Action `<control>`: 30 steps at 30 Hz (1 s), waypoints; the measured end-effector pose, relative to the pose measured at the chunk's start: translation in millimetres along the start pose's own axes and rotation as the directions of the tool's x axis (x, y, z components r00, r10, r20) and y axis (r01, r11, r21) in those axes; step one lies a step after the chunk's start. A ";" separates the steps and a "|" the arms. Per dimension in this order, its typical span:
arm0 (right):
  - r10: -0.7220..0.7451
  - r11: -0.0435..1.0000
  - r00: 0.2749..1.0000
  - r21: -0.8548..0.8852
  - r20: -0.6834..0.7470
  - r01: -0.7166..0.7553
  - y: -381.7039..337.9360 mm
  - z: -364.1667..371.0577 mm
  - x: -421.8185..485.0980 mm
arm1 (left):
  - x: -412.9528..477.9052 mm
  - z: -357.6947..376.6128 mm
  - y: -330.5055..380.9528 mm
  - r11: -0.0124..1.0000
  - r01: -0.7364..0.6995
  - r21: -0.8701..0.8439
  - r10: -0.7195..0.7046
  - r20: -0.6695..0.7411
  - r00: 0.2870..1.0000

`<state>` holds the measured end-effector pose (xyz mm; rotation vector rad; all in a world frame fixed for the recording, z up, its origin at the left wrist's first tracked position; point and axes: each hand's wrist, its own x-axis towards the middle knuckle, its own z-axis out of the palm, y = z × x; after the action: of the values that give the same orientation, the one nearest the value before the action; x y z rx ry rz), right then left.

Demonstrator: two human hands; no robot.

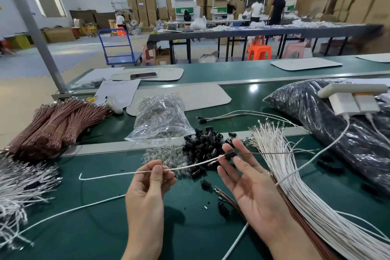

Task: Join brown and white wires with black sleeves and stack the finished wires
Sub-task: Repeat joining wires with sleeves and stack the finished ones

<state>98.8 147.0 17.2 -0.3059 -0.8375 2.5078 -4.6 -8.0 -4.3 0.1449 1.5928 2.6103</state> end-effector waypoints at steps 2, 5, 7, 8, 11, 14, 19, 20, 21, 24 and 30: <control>0.016 1.000 1.000 -0.008 0.008 -0.016 1.7 1.2 -0.2 | -0.7 1.3 1.5 0.999 0.023 -0.045 -0.023 0.004 1.000; 0.033 0.999 0.999 0.003 0.009 -0.033 3.0 0.5 0.7 | -1.1 3.5 3.9 0.986 0.090 -0.142 -0.089 0.016 0.996; 0.040 0.999 0.999 0.018 0.009 -0.040 2.8 -0.9 1.3 | 0.3 3.2 5.3 0.970 0.134 -0.202 -0.135 0.009 0.991; 0.041 0.999 0.999 0.021 0.011 -0.041 2.8 -1.5 1.5 | 1.0 3.0 6.1 0.962 0.151 -0.225 -0.155 0.002 0.988; 0.054 0.998 0.998 0.011 0.023 -0.054 4.3 -2.0 1.9 | 2.4 2.6 8.3 0.943 0.193 -0.272 -0.206 -0.020 0.978; 0.087 0.996 0.995 -0.011 0.053 -0.087 6.1 -1.3 0.7 | 2.8 3.5 9.9 0.925 0.218 -0.310 -0.238 -0.028 0.971; 0.103 0.990 0.992 -0.107 0.073 -0.095 10.6 3.7 -0.9 | 3.2 6.0 10.4 0.909 0.249 -0.333 -0.259 0.014 0.966; 0.100 0.987 0.993 -0.131 0.068 -0.090 12.4 4.9 -0.9 | 1.8 6.6 9.5 0.907 0.271 -0.321 -0.272 0.042 0.961; 0.096 0.985 0.993 -0.150 0.062 -0.086 14.4 5.9 -0.8 | 0.1 7.2 7.9 0.908 0.295 -0.299 -0.286 0.075 0.955; 0.089 0.980 0.994 -0.181 0.055 -0.078 19.3 7.2 -0.4 | -8.1 10.6 4.1 0.928 0.341 -0.149 -0.311 0.193 0.931; 0.073 0.975 0.995 -0.216 0.066 -0.057 20.8 8.2 -1.2 | -13.8 11.0 4.7 0.951 0.307 0.029 -0.302 0.283 0.910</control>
<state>89.3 127.6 11.0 -0.3177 -1.1488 2.5045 10.3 -2.0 4.3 0.2376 1.3708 2.2463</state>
